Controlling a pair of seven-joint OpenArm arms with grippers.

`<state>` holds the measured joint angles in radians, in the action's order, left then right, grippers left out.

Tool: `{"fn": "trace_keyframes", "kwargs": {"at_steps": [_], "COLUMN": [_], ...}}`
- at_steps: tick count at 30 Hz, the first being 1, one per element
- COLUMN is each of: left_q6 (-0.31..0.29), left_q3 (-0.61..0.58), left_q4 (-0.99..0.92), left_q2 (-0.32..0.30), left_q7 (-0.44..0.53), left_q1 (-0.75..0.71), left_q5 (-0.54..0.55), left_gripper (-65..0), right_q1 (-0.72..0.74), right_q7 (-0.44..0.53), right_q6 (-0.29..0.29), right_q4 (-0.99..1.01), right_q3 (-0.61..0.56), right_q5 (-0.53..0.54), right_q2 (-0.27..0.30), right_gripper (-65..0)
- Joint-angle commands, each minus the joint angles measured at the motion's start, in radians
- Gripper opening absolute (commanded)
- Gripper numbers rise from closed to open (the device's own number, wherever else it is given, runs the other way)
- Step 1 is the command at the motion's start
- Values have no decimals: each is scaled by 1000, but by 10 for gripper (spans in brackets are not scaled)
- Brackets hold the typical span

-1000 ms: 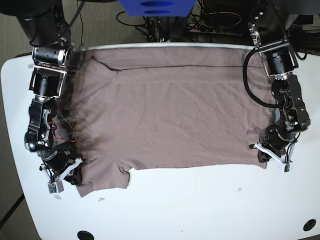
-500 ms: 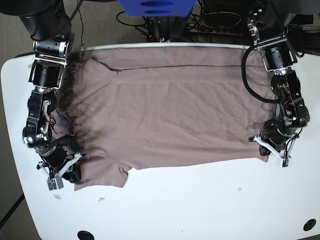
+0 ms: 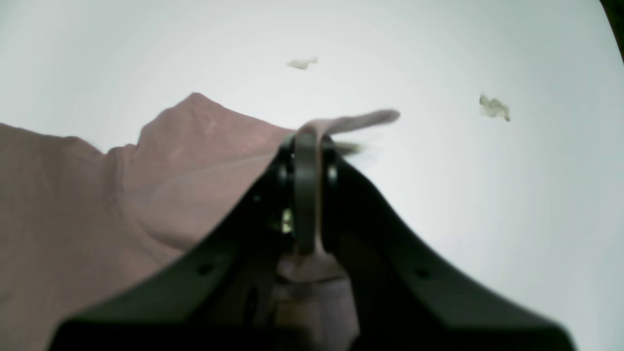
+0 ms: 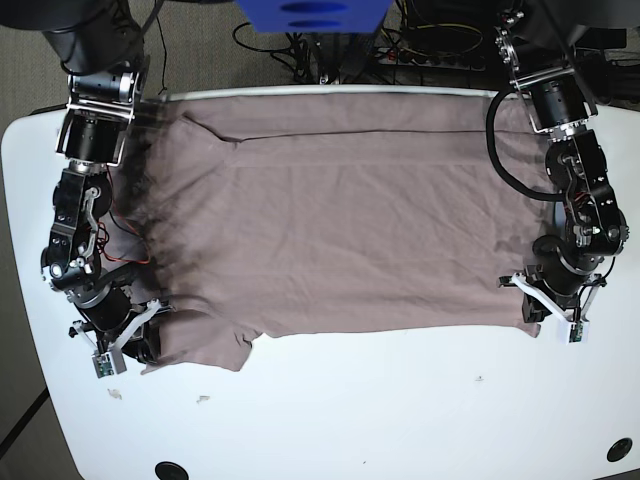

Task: Fold the T-shirt properly
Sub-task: 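Lift both held hem corners off the table, then carry the hem over toward the collar edge with both grippers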

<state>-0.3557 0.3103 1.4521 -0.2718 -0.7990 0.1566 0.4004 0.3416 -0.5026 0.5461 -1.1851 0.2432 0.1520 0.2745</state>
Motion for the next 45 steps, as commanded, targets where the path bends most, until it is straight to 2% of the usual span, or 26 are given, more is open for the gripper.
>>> {"fn": "trace_keyframes", "kwargs": {"at_steps": [1,19,29,45], "left_q6": [2,3,-1,-1], "left_q3": [8,10,81,104], "left_q4": [23,-20,110,200], "left_q2": [-14,-11,-6,14], "left_q7": [13,30,18,1], "left_q1": [14,23,-62,-140], "left_q5": [9,-2,-2,2], "left_gripper": [-642,-648,-646,-649], "right_q1": [25,32,-61,-182], "right_q7": [25,55,42,9], "right_q6": [-1,4,8,19], "right_q4": [-23,53,-121,-267], "right_q3": [5,1,51,127], "right_q5": [15,11,13,10], "right_q2": [16,16,17,16], "right_gripper": [-650,-650,-650,-650]}}
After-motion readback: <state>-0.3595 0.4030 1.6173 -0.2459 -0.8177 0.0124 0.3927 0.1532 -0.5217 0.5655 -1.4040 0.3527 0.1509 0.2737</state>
